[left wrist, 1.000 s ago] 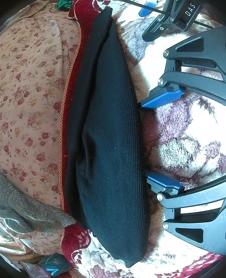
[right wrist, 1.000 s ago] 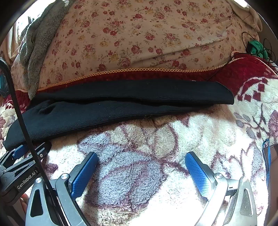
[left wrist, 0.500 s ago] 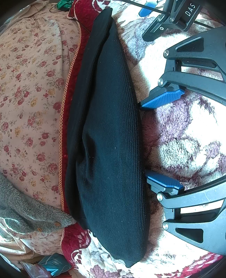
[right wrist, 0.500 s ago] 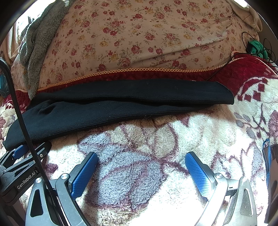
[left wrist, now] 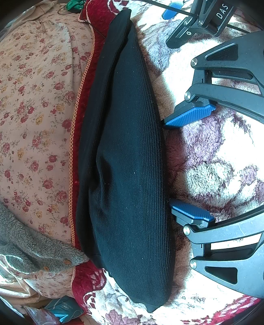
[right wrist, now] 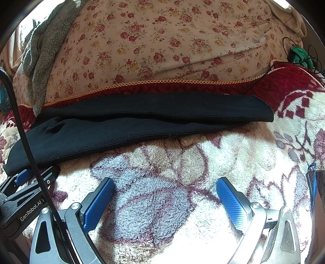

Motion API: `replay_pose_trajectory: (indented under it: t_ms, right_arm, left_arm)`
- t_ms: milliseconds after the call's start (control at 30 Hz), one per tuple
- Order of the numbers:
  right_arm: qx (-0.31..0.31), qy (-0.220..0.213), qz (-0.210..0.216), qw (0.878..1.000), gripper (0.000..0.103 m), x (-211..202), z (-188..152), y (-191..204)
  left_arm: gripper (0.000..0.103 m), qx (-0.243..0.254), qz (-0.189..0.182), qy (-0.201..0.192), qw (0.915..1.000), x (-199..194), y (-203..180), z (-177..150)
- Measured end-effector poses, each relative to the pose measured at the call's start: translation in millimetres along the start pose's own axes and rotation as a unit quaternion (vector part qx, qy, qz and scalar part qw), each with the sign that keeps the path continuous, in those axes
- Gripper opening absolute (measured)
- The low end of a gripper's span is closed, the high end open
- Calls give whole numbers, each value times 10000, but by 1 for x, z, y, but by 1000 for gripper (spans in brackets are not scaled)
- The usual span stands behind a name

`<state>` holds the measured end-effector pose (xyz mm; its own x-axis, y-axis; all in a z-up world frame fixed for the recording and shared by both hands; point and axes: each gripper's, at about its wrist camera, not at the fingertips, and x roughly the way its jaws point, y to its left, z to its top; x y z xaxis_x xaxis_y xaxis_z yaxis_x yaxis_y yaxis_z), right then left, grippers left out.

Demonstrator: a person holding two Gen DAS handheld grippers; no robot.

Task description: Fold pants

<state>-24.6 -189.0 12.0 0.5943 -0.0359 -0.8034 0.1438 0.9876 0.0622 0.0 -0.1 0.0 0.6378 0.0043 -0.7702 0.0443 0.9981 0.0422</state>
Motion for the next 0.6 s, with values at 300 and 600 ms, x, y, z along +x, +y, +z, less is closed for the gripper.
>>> replay_pose_trajectory:
  t_ms: [300,600]
  right_arm:
    - [-63,44,-64,9999,102,2,1,4]
    - [-488,345,833,9947,103,-6,6,-8]
  left_arm:
    - [70,271,-330,222,9988,-2,5,4]
    - [70,-238,-442,383,9980,-21,57,1]
